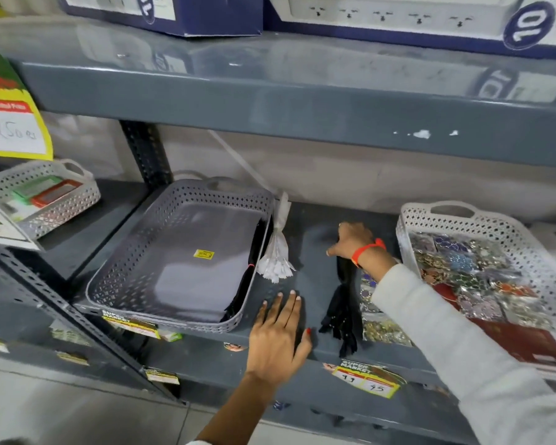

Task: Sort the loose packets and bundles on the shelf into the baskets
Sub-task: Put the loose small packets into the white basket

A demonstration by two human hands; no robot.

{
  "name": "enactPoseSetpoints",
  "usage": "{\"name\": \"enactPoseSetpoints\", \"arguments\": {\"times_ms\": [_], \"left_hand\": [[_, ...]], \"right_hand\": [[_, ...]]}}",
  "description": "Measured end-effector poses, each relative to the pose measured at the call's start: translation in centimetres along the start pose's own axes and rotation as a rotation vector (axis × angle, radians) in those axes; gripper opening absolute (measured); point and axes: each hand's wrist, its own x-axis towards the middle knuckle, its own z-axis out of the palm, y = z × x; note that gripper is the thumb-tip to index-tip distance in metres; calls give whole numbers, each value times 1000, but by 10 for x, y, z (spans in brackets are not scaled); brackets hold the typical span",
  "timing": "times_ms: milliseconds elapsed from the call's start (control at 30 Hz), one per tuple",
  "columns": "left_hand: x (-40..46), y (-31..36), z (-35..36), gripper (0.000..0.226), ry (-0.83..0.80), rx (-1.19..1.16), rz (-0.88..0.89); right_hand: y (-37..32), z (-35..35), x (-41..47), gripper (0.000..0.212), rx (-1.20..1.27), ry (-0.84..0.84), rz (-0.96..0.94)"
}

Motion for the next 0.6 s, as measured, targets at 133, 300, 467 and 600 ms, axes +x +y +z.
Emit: {"name": "enactPoseSetpoints", "arguments": {"times_ms": [133,300,467,600], "left_hand": [[-1,0,1,57,13,4,-7],[-1,0,-1,57,8,-13,-16],[0,0,-3,57,-12,-23,-25],[0,-2,-2,58,-28,-39,-16]], "right_hand": [[15,13,-15,52,-23,0,90],[9,36,-13,74,87,-50,164],[-13,18,10,49,191,32,104],[-42,3,43,40,288,67,17]]}}
